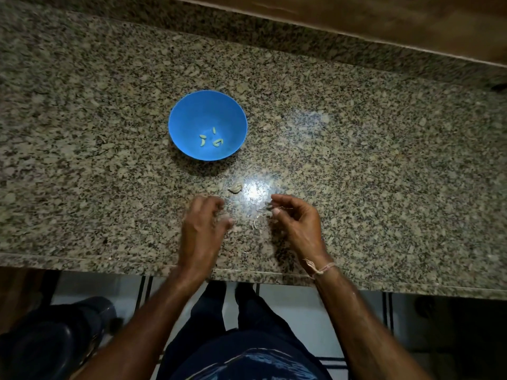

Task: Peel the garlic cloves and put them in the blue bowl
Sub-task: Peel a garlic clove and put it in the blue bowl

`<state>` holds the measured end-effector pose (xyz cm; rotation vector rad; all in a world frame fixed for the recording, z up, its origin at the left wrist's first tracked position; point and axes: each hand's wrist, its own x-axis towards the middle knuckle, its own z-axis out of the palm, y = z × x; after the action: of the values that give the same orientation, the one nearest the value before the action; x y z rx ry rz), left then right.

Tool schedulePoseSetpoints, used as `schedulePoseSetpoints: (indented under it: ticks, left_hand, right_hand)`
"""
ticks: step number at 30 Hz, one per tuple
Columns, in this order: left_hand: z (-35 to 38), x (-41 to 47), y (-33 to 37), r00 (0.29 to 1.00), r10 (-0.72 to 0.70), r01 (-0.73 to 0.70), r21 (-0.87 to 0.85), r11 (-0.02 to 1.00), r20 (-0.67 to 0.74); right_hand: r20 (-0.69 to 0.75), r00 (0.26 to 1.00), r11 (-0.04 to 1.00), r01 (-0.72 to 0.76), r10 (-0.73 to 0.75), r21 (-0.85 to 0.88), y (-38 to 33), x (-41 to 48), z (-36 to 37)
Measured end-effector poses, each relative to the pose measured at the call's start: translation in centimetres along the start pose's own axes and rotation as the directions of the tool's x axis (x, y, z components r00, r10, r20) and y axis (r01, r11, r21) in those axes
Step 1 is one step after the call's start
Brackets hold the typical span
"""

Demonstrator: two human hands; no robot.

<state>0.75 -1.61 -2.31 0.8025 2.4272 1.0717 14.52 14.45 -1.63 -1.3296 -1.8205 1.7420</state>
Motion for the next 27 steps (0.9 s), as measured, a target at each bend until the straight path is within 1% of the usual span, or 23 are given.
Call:
schedulePoseSetpoints:
  ticks: [2, 3, 5, 7, 10, 12, 15, 17, 19, 21, 25, 27]
  left_hand:
    - [2.1, -0.8, 0.9, 0.989, 0.056, -0.057, 0.005, 0.998, 0.138]
    - [3.1, -1.0, 1.1, 0.981, 0.068, -0.074, 0.023, 0.997, 0.180]
    - [4.6, -0.8, 1.4, 0.977, 0.089, -0.106, 0.082, 0.991, 0.196]
    - [5.4, -0.4, 1.7, 0.981, 0.100, -0.119, 0.111, 0.987, 0.164]
    - [5.6, -0.2, 2.2, 0.990, 0.106, -0.115, 0.109, 0.987, 0.091]
    - [5.7, -0.2, 2.5, 0.994, 0.099, -0.103, 0.102, 0.989, 0.044]
    - [5.8, -0.2, 2.8, 0.995, 0.092, -0.094, 0.109, 0.990, 0.025]
    - [5.7, -0.4, 3.0, 0.998, 0.066, -0.067, 0.083, 0.994, 0.011]
    - [5.3, -0.8, 3.1, 1.000, 0.002, -0.002, 0.004, 1.000, -0.019]
    - [4.6, -1.3, 3.0, 0.995, -0.067, 0.063, -0.049, 0.997, -0.072]
    - [3.4, -2.1, 2.5, 0.976, -0.167, 0.153, -0.107, 0.982, -0.139]
    - [3.2, -2.4, 2.4, 0.968, -0.200, 0.180, -0.137, 0.974, -0.149]
  right_hand:
    - [-0.029, 1.000, 1.000, -0.005, 0.005, 0.001, 0.4, -0.1, -0.7]
    - [-0.041, 0.999, 1.000, -0.010, 0.010, 0.008, 0.6, -0.2, -0.9]
    - [-0.064, 0.998, 1.000, -0.008, 0.009, 0.018, 1.1, -0.4, -1.4]
    - [-0.078, 0.997, 1.000, 0.003, -0.002, 0.024, 1.4, -0.6, -1.9]
    - [-0.059, 0.998, 1.000, 0.025, -0.025, -0.002, 1.7, -0.5, -2.2]
    - [-0.029, 0.998, 0.997, 0.056, -0.057, -0.050, 1.8, -0.4, -2.5]
    - [0.028, 0.989, 0.974, 0.146, -0.143, -0.172, 1.8, -0.2, -2.9]
    - [0.109, 0.976, 0.922, 0.214, -0.188, -0.322, 2.0, 0.1, -2.8]
    - [0.199, 0.954, 0.842, 0.291, -0.222, -0.453, 2.1, 0.5, -2.3]
    - [0.288, 0.918, 0.761, 0.389, -0.273, -0.520, 1.9, 0.5, -1.3]
    - [0.394, 0.870, 0.767, 0.462, -0.295, -0.446, 1.0, 0.7, 0.7]
    - [0.383, 0.867, 0.784, 0.468, -0.318, -0.408, 1.1, 1.1, 0.9]
